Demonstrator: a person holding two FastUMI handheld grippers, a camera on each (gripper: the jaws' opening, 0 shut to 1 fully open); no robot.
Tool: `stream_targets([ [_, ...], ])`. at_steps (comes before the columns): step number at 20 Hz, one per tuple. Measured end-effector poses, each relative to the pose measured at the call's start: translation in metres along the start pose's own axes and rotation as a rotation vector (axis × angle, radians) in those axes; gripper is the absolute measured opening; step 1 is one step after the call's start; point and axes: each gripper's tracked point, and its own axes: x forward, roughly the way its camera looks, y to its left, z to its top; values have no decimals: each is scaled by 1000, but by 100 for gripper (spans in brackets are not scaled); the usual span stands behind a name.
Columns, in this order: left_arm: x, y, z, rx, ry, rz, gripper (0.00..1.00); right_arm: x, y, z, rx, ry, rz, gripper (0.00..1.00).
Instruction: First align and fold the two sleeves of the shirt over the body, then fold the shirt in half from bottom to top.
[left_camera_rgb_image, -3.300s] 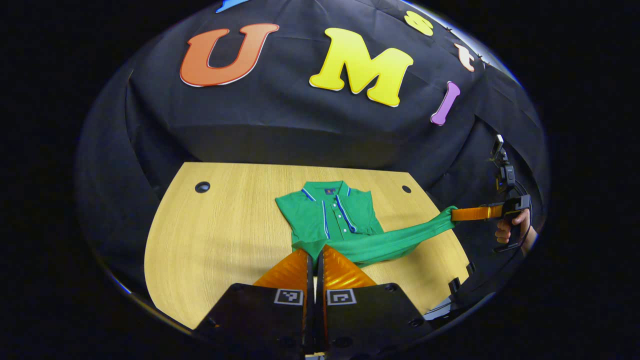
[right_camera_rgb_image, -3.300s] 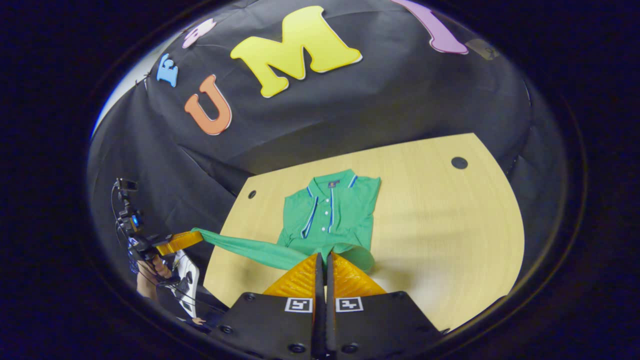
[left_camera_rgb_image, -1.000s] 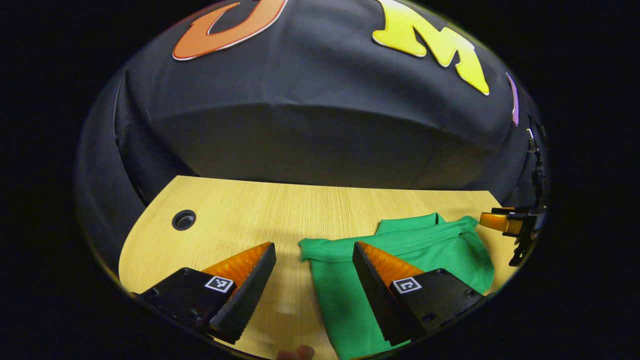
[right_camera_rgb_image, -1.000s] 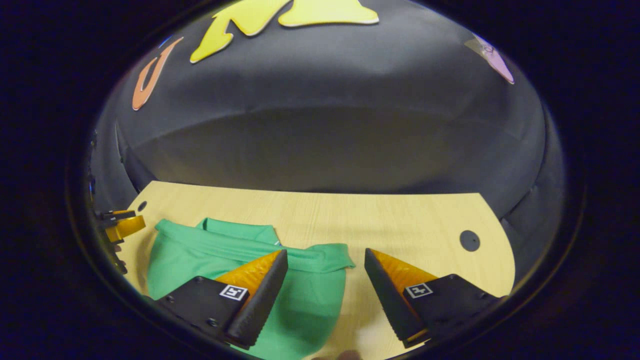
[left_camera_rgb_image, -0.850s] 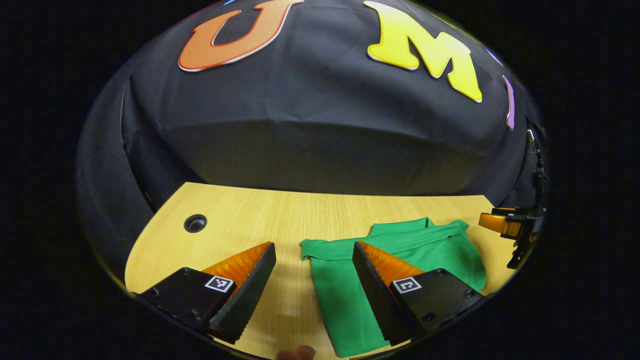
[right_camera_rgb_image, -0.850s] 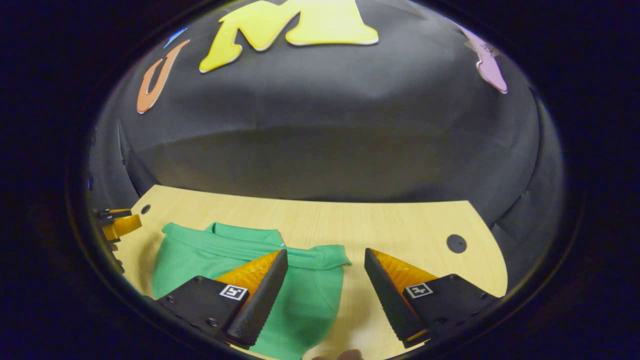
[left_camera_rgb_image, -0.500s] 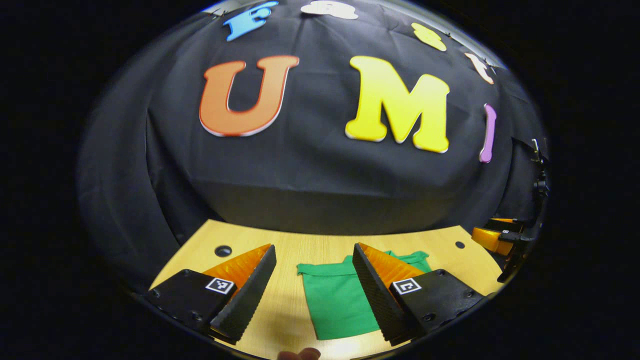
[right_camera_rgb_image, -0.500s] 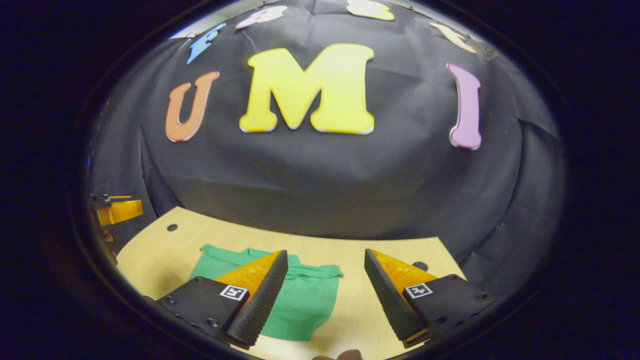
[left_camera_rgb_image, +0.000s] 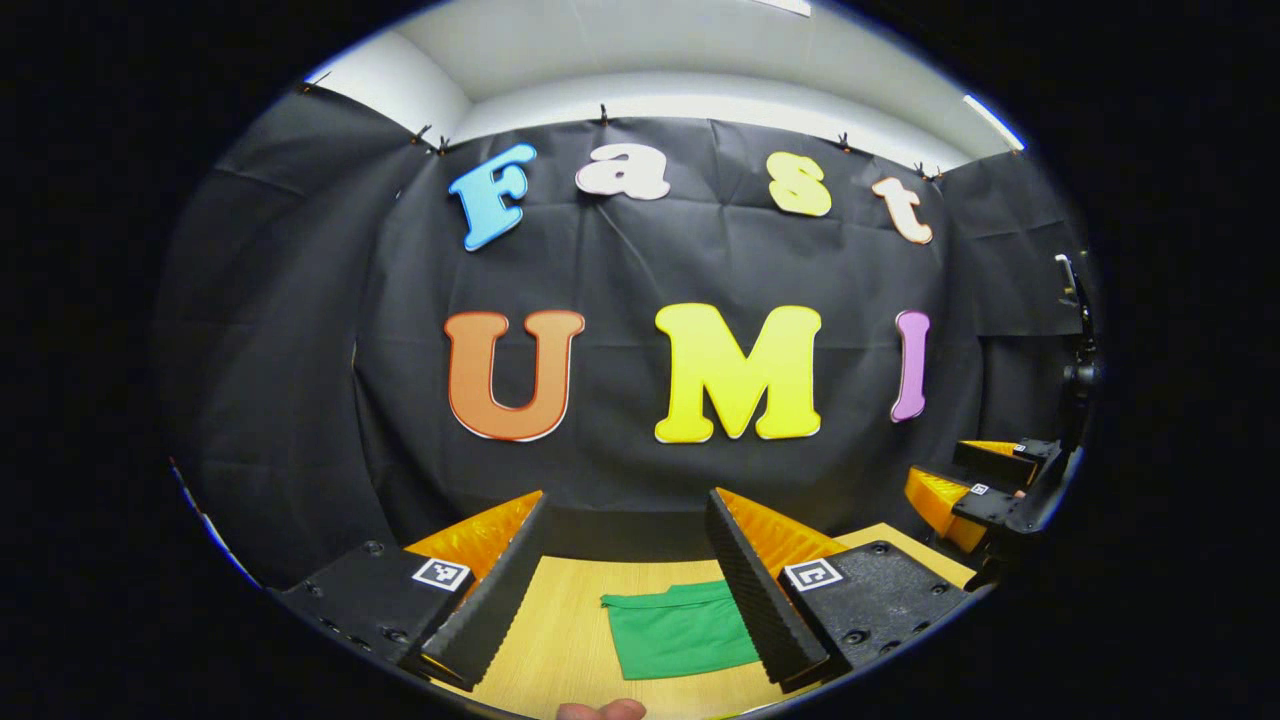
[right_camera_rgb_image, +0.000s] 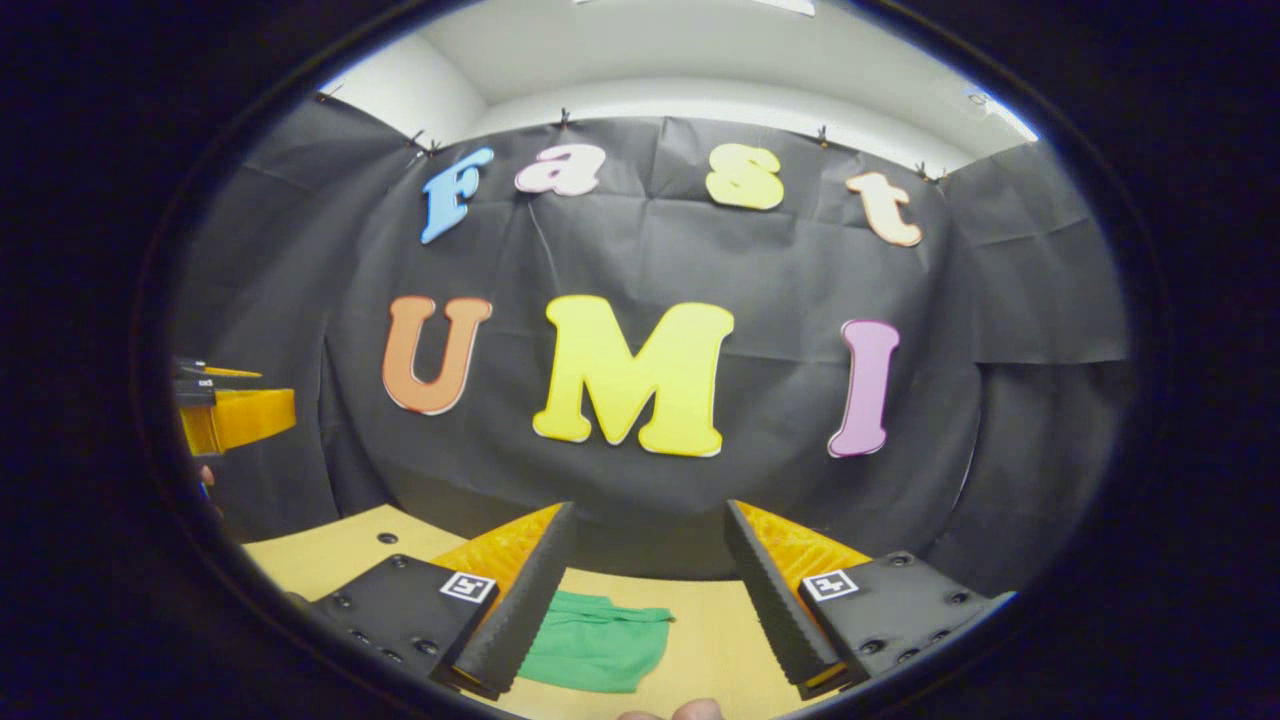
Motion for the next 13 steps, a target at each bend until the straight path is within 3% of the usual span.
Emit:
stream_targets([
  [6,-57,-21,-4,-10,-1,-10,98,-75,6,-1,8,-30,5,89],
  [10,-75,-29,-4,-11,-6,-9,98,-96,10,-14,2,-3,15,100],
  [12,-73,-34,-5,-21,2,-17,98,-98,10,-15,15,6,19,95],
  [13,-74,-35,-5,-22,1,-20,88,-98,10,-13,25,2,17,95],
])
